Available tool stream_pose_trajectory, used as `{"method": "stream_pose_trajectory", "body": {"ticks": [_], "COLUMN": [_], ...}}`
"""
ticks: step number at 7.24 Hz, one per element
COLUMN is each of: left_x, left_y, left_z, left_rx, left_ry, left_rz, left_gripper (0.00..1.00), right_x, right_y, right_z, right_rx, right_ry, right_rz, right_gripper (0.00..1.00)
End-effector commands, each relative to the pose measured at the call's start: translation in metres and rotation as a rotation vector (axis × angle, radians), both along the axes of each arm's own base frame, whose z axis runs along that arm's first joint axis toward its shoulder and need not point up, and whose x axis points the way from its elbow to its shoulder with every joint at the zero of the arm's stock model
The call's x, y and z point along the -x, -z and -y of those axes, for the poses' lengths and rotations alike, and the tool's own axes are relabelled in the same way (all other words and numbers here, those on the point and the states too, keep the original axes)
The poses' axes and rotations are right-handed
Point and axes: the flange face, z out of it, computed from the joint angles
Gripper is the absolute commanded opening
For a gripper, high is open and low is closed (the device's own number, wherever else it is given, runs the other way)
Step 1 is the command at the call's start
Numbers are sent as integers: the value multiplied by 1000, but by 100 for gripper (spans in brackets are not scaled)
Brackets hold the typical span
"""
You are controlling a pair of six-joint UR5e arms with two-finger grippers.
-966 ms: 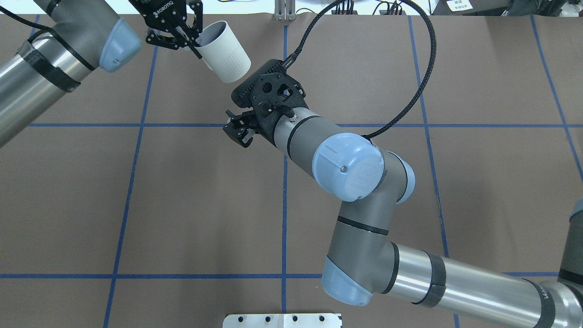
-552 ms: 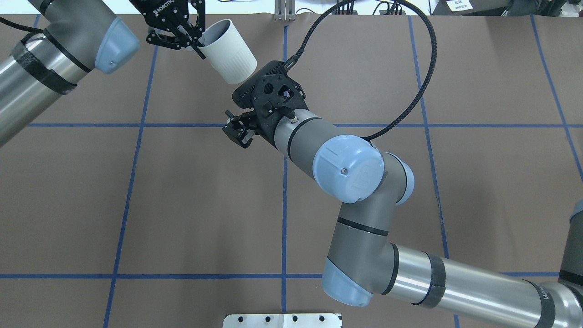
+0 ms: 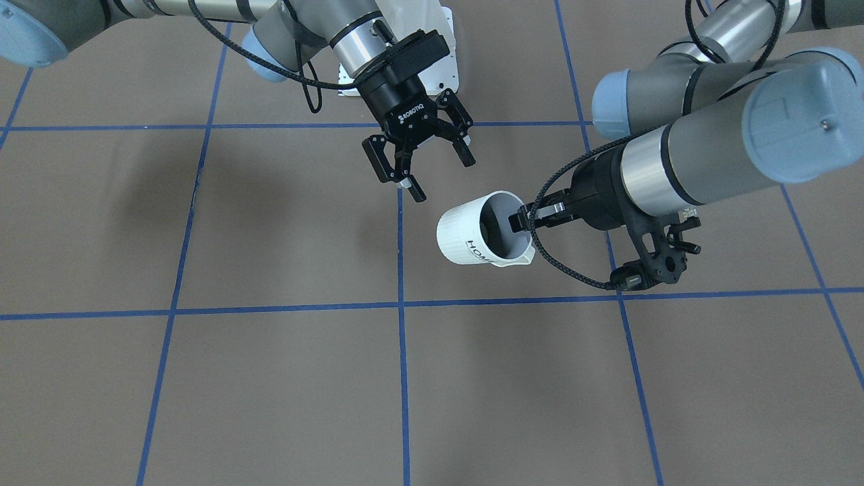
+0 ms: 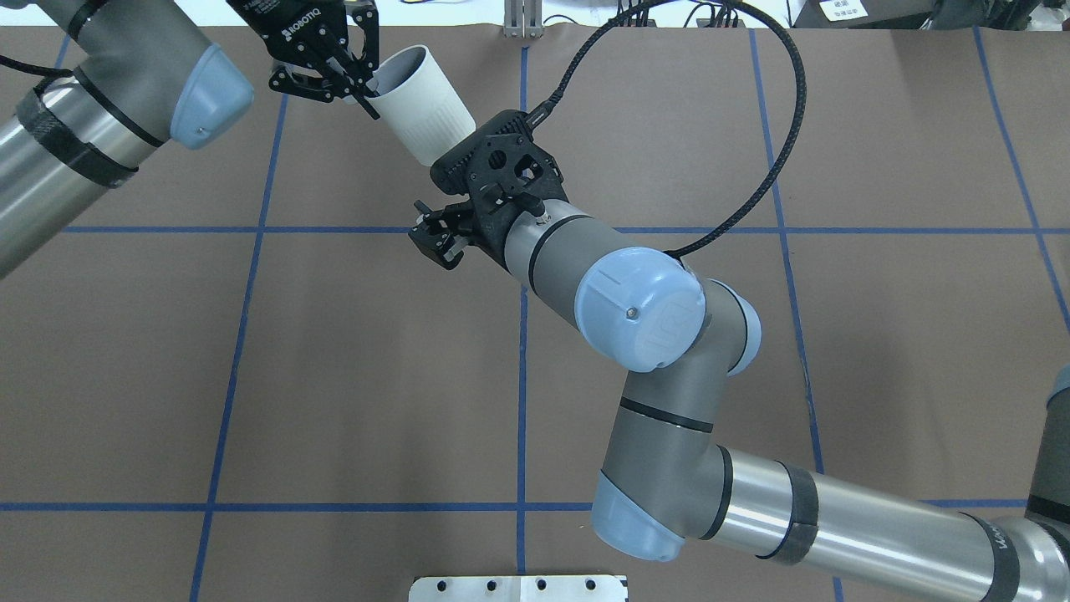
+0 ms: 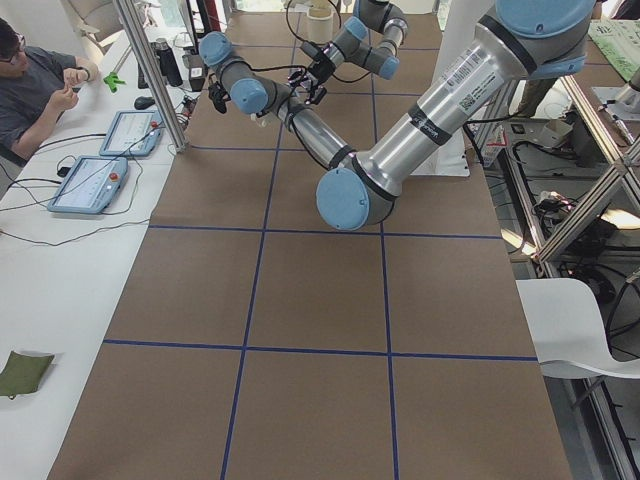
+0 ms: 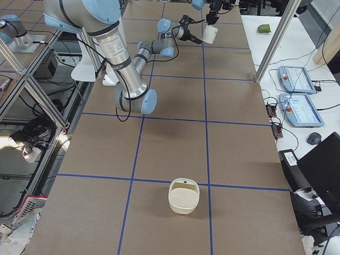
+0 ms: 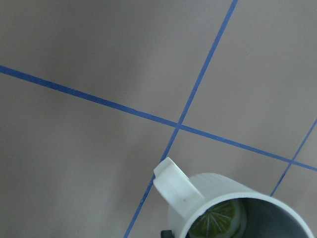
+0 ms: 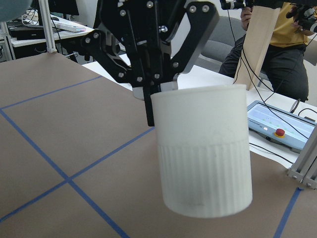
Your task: Left arm hands cup to right arm to dump lemon
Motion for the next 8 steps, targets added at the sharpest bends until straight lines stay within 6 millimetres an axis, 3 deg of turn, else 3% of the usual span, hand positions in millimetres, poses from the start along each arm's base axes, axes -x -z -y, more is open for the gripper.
{"method": "stream_pose_trajectory", "body": {"ticks": [1,2,5,8], "left_x": [-8,-16,-10,-31], "left_y": [3,0,-16,-11], "left_z": [-7,-10,-44,-56], "left_rx": [-7,-6,-12,3], "left_ry": [-9,-18,-14,-37], "left_rz": [2,6,11,16], "left_gripper": [0,0,0,0], "right_x": [0,0,-1,0], "right_y": [-1,-1,-2,-5], "right_z": [0,0,2,1], "right_rx": [1,1,2,1], "right_ry": [0,-6,-14,-11], "right_rz": [-2,-1,-4,-10], "right_gripper": [98,98,98,98]}}
